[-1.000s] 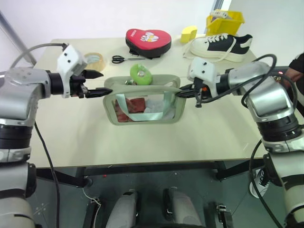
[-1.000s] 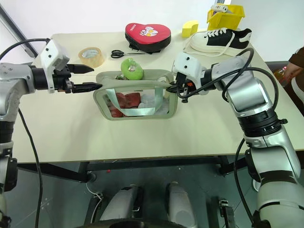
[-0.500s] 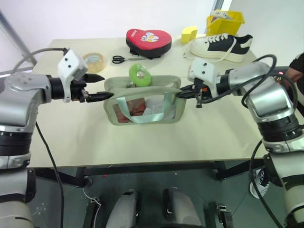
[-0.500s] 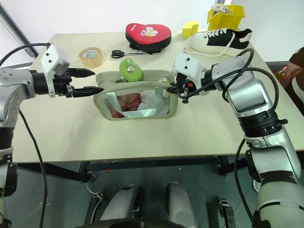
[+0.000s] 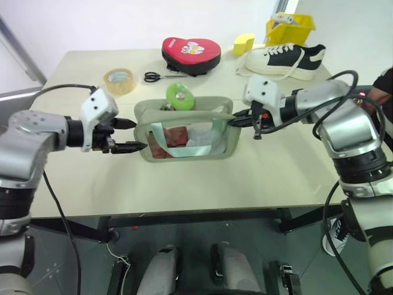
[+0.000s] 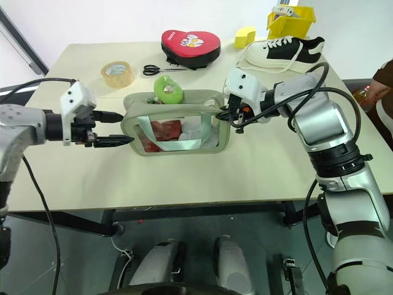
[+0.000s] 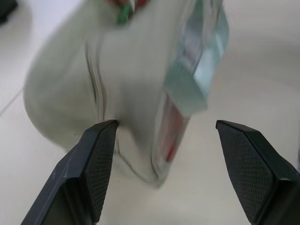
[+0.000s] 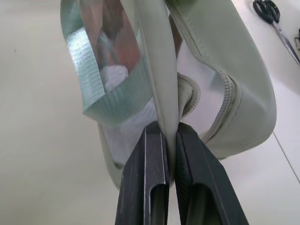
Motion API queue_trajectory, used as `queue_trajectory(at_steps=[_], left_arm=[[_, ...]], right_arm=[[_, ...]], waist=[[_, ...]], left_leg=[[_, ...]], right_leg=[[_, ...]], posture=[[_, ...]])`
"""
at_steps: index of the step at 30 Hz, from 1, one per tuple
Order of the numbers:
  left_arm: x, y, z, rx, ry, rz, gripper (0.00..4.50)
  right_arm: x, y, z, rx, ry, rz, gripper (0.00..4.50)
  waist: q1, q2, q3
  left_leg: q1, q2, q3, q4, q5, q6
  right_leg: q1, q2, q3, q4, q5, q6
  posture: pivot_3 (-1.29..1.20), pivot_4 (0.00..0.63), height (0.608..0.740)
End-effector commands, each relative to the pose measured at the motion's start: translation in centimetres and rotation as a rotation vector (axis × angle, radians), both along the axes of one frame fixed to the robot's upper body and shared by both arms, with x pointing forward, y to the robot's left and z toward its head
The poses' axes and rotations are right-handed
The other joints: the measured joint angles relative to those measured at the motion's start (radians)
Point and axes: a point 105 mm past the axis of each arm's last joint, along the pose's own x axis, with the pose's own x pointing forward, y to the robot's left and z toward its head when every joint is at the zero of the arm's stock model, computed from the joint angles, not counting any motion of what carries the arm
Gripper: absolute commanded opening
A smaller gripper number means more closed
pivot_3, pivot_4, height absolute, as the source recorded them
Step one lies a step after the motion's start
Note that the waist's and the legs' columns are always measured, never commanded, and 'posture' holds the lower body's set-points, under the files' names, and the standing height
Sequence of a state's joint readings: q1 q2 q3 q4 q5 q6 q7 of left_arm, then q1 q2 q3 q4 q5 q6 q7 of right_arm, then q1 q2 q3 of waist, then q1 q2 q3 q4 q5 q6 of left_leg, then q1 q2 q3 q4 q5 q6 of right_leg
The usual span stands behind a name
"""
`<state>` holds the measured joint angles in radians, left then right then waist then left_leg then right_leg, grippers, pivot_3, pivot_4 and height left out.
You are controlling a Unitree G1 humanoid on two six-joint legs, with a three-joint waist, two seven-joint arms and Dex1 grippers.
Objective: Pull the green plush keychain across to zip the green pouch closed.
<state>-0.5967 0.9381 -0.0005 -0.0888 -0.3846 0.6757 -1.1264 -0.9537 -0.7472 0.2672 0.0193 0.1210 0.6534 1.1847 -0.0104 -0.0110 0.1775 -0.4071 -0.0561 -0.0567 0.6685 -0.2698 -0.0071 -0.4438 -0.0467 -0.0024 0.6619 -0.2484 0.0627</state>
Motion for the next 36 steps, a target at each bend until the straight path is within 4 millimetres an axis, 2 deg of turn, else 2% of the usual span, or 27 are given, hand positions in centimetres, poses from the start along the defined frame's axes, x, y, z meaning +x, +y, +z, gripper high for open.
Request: queue_trajectory(at_steps=[1, 2, 7, 8, 16, 19, 21, 24, 25, 26, 28, 30, 33, 36], left_arm=[[1.4, 0.1, 1.4, -0.007, -0.113, 0.054, 3.03], [1.6, -0.1, 1.6, -0.018, -0.119, 0.057, 2.81], [1.7, -0.5, 1.8, -0.039, -0.121, 0.040, 0.37], [1.8, -0.5, 1.8, -0.044, -0.119, 0.040, 0.02], [1.5, -0.3, 1.7, -0.018, -0.106, 0.025, 0.02], [1.7, -0.1, 1.6, -0.012, -0.110, 0.033, 0.00], [1.7, -0.1, 1.6, -0.012, -0.110, 0.032, 0.00], [1.7, -0.3, 1.7, -0.015, -0.114, 0.024, 0.00], [1.7, -0.3, 1.6, -0.015, -0.116, 0.026, 0.00], [1.8, -0.3, 1.6, -0.014, -0.117, 0.027, 0.00], [1.8, -0.3, 1.5, -0.010, -0.118, 0.024, 0.00], [1.9, -0.4, 1.5, -0.010, -0.119, 0.024, 0.00], [1.8, -0.6, 1.4, -0.003, -0.117, 0.010, 0.00], [1.9, -0.7, 1.5, -0.003, -0.121, 0.007, 0.00]], right_arm=[[-0.3, 0.4, 1.1, 0.003, -0.043, 0.024, 0.00], [-0.3, 0.4, 1.1, 0.004, -0.043, 0.024, 0.00], [-0.3, 0.5, 1.1, 0.005, -0.043, 0.026, 0.00], [-0.3, 0.5, 1.1, 0.006, -0.042, 0.026, 0.00], [-0.3, 0.5, 1.3, 0.025, -0.038, 0.015, 0.00], [-0.4, 0.2, 1.9, 0.011, -0.033, 0.032, 1.10], [-0.2, -0.2, 2.5, -0.003, -0.048, 0.037, 2.02], [0.8, -1.1, 5.4, 0.000, -0.103, 0.028, 3.53], [1.0, -0.9, 6.9, 0.018, -0.125, 0.040, 4.20], [1.2, -0.4, 8.2, 0.055, -0.143, 0.049, 4.37], [2.0, 1.4, 10.5, 0.183, -0.147, 0.047, 4.37], [2.8, 3.1, 11.2, 0.287, -0.111, 0.042, 4.37], [5.2, 5.5, 9.9, 0.423, -0.021, -0.034, 4.37], [6.3, 7.5, 8.0, 0.511, 0.116, -0.079, 4.37]], waist=[[0.001, 0.000, 0.000], [0.001, 0.000, 0.000], [-0.003, 0.000, 0.000], [-0.003, 0.000, 0.000], [-0.002, 0.000, 0.000], [-0.002, 0.000, 0.000], [-0.002, 0.000, 0.000], [-0.004, 0.001, 0.001], [-0.004, 0.001, 0.001], [-0.004, 0.001, 0.001], [-0.011, 0.001, 0.001], [-0.011, 0.001, 0.001], [-0.008, 0.000, 0.000], [-0.001, 0.000, 0.000]], left_leg=[[0.000, 0.000, 0.000, 0.000, 0.000, 0.000], [0.000, 0.000, 0.000, 0.000, 0.000, 0.000], [0.000, 0.000, 0.000, 0.000, 0.000, 0.000], [0.000, 0.000, 0.000, 0.000, 0.000, 0.000], [0.000, 0.000, 0.000, 0.000, 0.000, 0.000], [0.000, 0.000, 0.000, 0.000, 0.000, 0.000], [0.000, 0.000, 0.000, 0.000, 0.000, 0.000], [0.000, 0.000, 0.000, 0.000, 0.000, 0.000], [0.000, 0.000, 0.001, -0.001, 0.000, 0.000], [0.000, 0.000, 0.001, -0.001, 0.000, 0.000], [0.000, 0.000, 0.001, -0.001, 0.000, 0.000], [0.001, 0.001, 0.001, -0.002, 0.000, 0.000], [0.001, 0.001, 0.001, -0.003, 0.000, -0.001], [0.000, 0.000, 0.001, -0.001, 0.000, -0.001]], right_leg=[[0.000, 0.000, 0.000, 0.000, 0.000, 0.000], [0.000, 0.000, 0.000, 0.000, 0.000, 0.000], [0.000, 0.000, 0.000, 0.000, 0.000, 0.000], [0.000, 0.000, 0.000, 0.000, 0.000, 0.000], [0.000, 0.000, 0.000, 0.000, 0.000, 0.000], [0.000, 0.000, 0.000, 0.000, 0.000, 0.000], [0.000, 0.000, 0.000, 0.000, 0.000, 0.000], [0.000, 0.000, 0.000, 0.000, 0.000, 0.000], [-0.001, 0.000, 0.000, 0.000, 0.000, 0.000], [-0.001, 0.000, 0.000, 0.000, 0.000, 0.000], [-0.001, 0.000, 0.000, 0.000, 0.000, 0.000], [-0.002, 0.000, 0.001, 0.001, 0.000, 0.000], [-0.002, 0.000, 0.001, 0.001, 0.000, 0.000], [-0.001, 0.000, 0.001, 0.000, 0.000, -0.001]], posture=[[0.00, 0.150, 0.740], [0.00, 0.150, 0.740], [0.00, 0.150, 0.740], [0.00, 0.150, 0.740], [0.00, 0.150, 0.740], [0.00, 0.150, 0.740], [0.00, 0.150, 0.740], [0.00, 0.150, 0.740], [0.00, 0.150, 0.740], [0.00, 0.150, 0.740], [0.00, 0.150, 0.740], [0.00, 0.150, 0.740], [0.00, 0.150, 0.740], [0.00, 0.150, 0.740]])
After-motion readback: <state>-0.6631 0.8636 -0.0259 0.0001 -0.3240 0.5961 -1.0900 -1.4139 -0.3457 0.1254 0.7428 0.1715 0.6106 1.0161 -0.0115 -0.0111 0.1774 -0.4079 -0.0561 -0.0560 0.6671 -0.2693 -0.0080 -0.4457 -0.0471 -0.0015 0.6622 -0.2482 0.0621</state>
